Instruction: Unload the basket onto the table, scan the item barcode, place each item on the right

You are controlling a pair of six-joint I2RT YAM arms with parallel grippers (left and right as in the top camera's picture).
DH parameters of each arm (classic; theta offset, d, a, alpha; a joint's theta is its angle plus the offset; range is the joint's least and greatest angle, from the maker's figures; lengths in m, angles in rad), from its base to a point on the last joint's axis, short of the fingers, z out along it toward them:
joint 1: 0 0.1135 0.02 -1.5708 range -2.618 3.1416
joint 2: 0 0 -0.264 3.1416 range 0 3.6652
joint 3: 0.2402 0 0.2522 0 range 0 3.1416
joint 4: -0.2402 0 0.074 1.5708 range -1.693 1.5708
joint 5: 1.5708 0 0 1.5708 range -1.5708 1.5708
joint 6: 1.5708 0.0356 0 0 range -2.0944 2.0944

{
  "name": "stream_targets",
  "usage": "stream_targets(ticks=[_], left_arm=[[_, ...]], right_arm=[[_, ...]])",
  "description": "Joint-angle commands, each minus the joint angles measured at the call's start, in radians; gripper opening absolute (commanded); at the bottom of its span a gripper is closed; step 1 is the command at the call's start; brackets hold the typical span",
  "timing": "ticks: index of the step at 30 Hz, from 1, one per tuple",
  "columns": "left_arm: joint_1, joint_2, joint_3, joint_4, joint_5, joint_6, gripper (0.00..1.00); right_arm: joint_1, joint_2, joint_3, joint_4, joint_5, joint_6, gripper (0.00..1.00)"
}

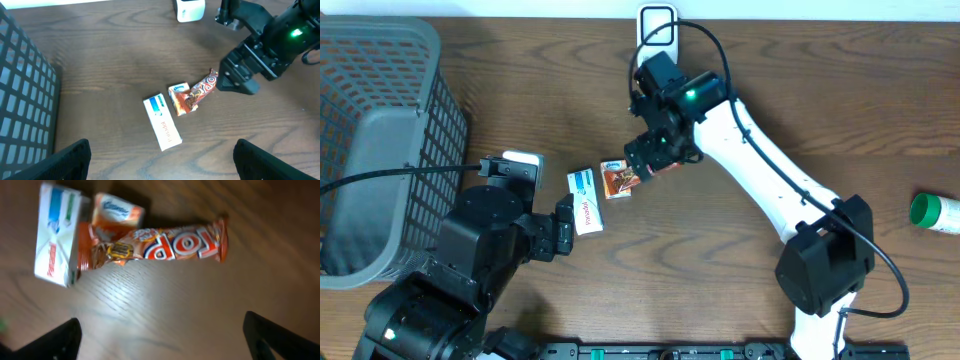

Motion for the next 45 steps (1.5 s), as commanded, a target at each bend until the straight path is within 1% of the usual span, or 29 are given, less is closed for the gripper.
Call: stream_targets(ticks=[1,2,4,5,6,8,11,14,18,20,23,25,27,28,35,41,45], left_arm=[[-0.003,-0.004,0.003,-0.002,-0.006,-0.013,0.91],[-0.003,-0.004,0.003,-0.002,-0.006,-0.013,0.91],[-0.003,-0.004,0.003,-0.002,-0.006,-0.013,0.91],[-0.003,-0.004,0.003,-0.002,-0.006,-0.013,0.91],[-0.003,-0.004,0.003,-0.002,-0.006,-0.013,0.91],[-0.003,-0.004,0.003,-0.002,-0.006,-0.013,0.91],[-0.003,-0.004,0.003,-0.002,-0.006,-0.013,0.91],[-0.003,-0.004,0.003,-0.002,-0.006,-0.013,0.91],[-0.003,-0.004,0.003,0.058,-0.016,-0.006,0.92],[-0.003,-0.005,0.003,0.059,-0.032,0.007,0.91],[-0.003,-0.007,0.005,0.079,-0.104,0.018,0.91],[0.000,-0.016,0.016,0.068,-0.206,0.002,0.91],[0.017,-0.035,0.035,0.049,-0.315,-0.088,0.91],[0.030,-0.053,0.047,0.043,-0.345,-0.109,0.92],[0.098,-0.163,0.077,0.032,-0.346,-0.110,0.91],[0.098,-0.171,0.077,-0.021,-0.347,-0.110,0.91],[0.098,-0.171,0.077,-0.025,-0.347,-0.110,0.91]], right_arm=[[0.028,0.010,0.004,0.006,0.051,0.289,0.98],[0.044,0.010,0.002,0.026,0.070,0.274,0.94],[0.093,0.010,-0.014,0.071,0.198,0.270,0.96],[0.121,0.010,-0.022,0.082,0.275,0.270,0.99],[0.148,0.010,-0.030,0.091,0.331,0.270,0.99],[0.190,0.010,-0.053,0.114,0.378,0.270,0.99],[0.224,0.010,-0.090,0.156,0.381,0.286,0.99],[0.225,0.010,-0.130,0.196,0.372,0.320,0.99],[0.225,0.010,-0.154,0.200,0.368,0.319,0.99],[0.230,0.010,-0.154,0.198,0.373,0.315,0.99],[0.238,0.010,-0.154,0.211,0.396,0.306,0.99],[0.243,0.010,-0.154,0.219,0.399,0.296,0.99],[0.248,0.010,-0.154,0.220,0.403,0.296,0.99],[0.249,0.010,-0.154,0.221,0.410,0.296,0.99],[0.258,0.014,-0.155,0.233,0.430,0.292,0.99],[0.318,0.059,-0.155,0.258,0.482,0.290,0.99],[0.372,0.091,-0.154,0.266,0.545,0.300,0.99]])
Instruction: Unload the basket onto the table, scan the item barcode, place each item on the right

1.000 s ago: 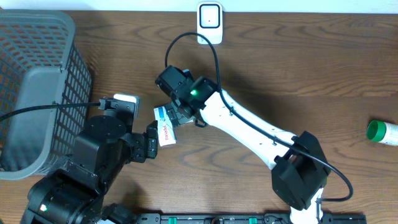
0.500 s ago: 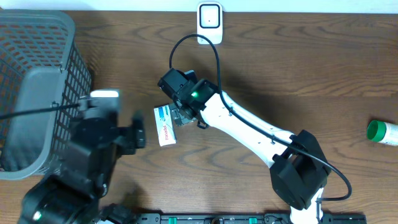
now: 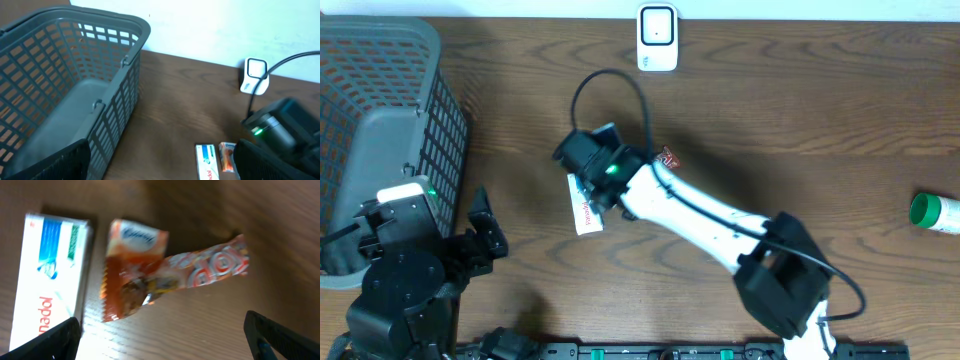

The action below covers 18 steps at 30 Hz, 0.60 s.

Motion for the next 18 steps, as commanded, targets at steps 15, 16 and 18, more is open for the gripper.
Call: stream_targets(ticks=[15,16,18], left_arm=[[0.004,0.002,0.002,-0.055,-0.021,-0.005,0.92],[0.005,0.002,0.002,-0.058,-0.021,-0.005,0.91],[0.005,0.002,0.002,-0.062,-0.021,-0.005,0.92]], right_arm=[[0.071,0.079,-0.005,0.034,0.228,0.086,0.88],[0.071,0.084,-0.005,0.039,0.228,0.086,0.87],[0.071,0.099,-0.004,0.043,0.227,0.086,0.87]])
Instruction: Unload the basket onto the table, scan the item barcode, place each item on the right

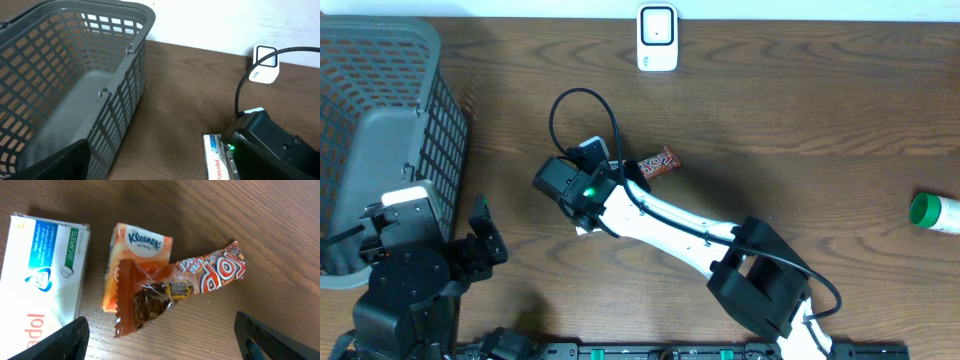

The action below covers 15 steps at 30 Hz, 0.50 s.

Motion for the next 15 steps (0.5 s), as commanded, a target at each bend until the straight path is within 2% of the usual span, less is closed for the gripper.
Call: stream_targets(ticks=[1,4,8,12,15], left_arm=[[0.005,0.001,0.002,-0.005,-0.014,-0.005,0.91],[0.005,0.001,0.002,-0.005,-0.014,0.002,0.91],[0.005,0.001,0.002,-0.005,-0.014,0.002,0.92],[0.004,0.001,0.002,-0.005,-0.014,0.002,0.91],[0.004,0.001,0.002,-0.005,-0.014,0.002,0.91]], right_arm=[[-0.004,0.040,-0.002,0.005,0.035,0.019,0.87],[-0.011,0.055,-0.002,0.010,0.040,0.019,0.87],[-0.024,0.061,-0.002,0.012,0.039,0.019,0.81],[-0.028,0.061,-0.002,0.022,0.039,0.019,0.66],[-0.028,0.063,-0.002,0.030,0.033,0.019,0.62]])
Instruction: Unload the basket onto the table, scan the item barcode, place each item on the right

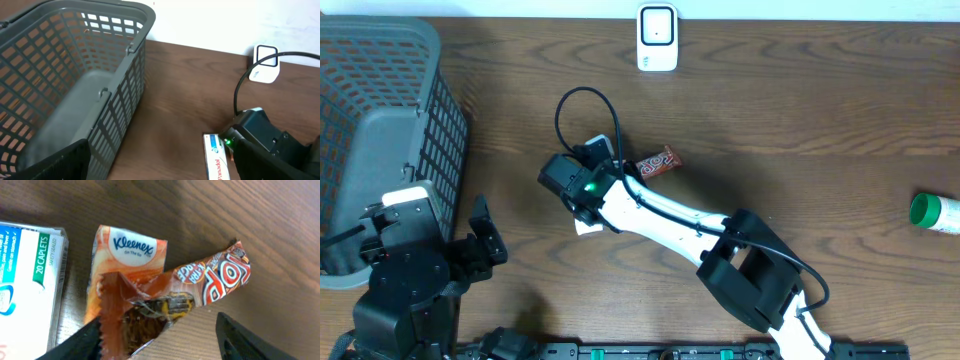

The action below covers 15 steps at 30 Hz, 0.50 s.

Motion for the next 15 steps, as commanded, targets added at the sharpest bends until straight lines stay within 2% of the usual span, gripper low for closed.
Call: stream_targets(ticks=[1,11,13,15], left_arm=[[0.004,0.001,0.002,-0.005,-0.014,0.002,0.92],[0.004,0.001,0.002,-0.026,-0.014,0.002,0.91],[0.005,0.001,0.002,-0.026,-0.014,0.002,0.91],[0.005,0.001,0.002,-0.026,-0.014,0.002,0.91]], right_arm=[[-0.003,0.018,-0.002,0.006,0.014,0.011,0.62],[-0.010,0.051,-0.002,0.010,0.010,0.010,0.61],[-0.016,0.051,-0.002,0.020,0.010,-0.005,0.59],[-0.023,0.051,-0.002,0.029,0.010,-0.018,0.53]])
